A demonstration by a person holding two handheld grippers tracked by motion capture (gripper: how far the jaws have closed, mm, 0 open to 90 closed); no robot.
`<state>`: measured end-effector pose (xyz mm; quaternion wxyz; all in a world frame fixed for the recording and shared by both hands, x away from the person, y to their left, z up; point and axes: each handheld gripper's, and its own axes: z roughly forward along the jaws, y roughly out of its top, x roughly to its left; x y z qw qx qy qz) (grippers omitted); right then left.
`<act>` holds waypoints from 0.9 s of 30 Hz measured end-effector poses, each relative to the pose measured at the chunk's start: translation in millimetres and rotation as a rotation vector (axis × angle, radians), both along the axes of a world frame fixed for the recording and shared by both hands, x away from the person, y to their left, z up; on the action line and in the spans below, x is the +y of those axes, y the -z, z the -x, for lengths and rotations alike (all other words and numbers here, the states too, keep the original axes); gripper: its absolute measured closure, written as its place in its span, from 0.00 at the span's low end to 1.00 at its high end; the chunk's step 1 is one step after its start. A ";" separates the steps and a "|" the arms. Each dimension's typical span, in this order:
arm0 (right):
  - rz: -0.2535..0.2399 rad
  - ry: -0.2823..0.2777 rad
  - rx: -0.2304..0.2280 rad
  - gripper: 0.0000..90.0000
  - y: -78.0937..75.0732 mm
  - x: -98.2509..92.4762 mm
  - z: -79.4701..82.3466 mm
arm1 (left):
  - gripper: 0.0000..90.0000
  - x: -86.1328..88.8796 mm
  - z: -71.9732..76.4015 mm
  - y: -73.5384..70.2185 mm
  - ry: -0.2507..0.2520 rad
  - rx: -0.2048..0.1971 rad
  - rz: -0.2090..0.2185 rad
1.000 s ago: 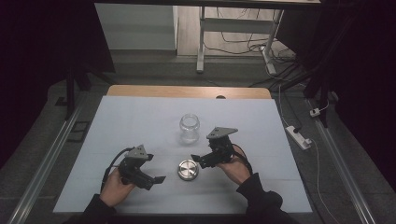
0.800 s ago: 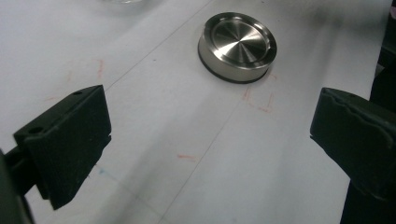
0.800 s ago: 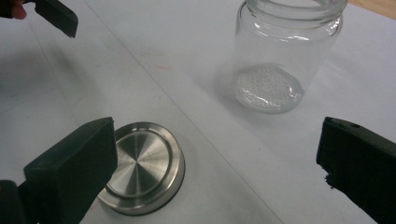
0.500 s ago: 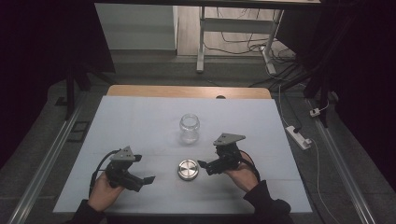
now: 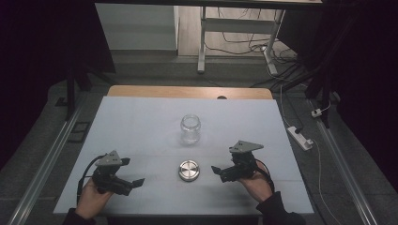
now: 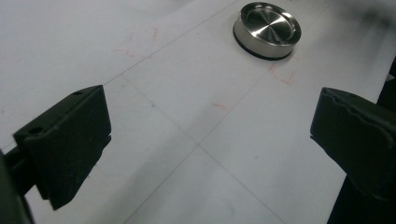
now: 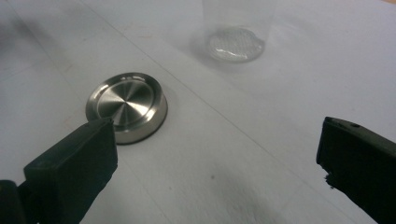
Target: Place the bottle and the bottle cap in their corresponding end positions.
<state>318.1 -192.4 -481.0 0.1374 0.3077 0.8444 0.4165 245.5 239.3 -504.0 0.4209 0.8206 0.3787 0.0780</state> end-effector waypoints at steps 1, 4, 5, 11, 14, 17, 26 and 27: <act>-0.001 0.005 0.000 0.00 0.4 -2.6 1.1 | 0.00 2.2 1.5 0.4 -0.007 -0.001 0.001; -0.002 0.023 -0.004 0.00 0.5 -10.1 5.2 | 0.00 9.5 6.2 1.4 -0.026 0.002 0.003; -0.002 0.029 -0.007 0.00 0.4 -12.7 6.6 | 0.00 12.3 7.7 1.7 -0.030 0.003 0.004; 0.005 0.072 -0.015 0.00 0.6 -29.6 15.3 | 0.00 27.9 18.8 3.3 -0.076 0.007 0.013; 0.009 0.097 -0.020 0.00 0.9 -38.6 20.1 | 0.00 35.2 24.1 4.6 -0.095 0.010 0.019; 0.014 0.121 -0.026 0.00 1.3 -47.5 25.1 | 0.00 41.5 28.8 6.6 -0.112 0.017 0.025; 0.026 0.192 -0.012 0.00 5.6 -73.1 41.9 | 0.00 54.5 42.5 11.5 -0.160 0.027 0.022; 0.024 0.200 -0.009 0.00 6.2 -75.8 43.8 | 0.00 55.8 44.0 12.1 -0.164 0.027 0.022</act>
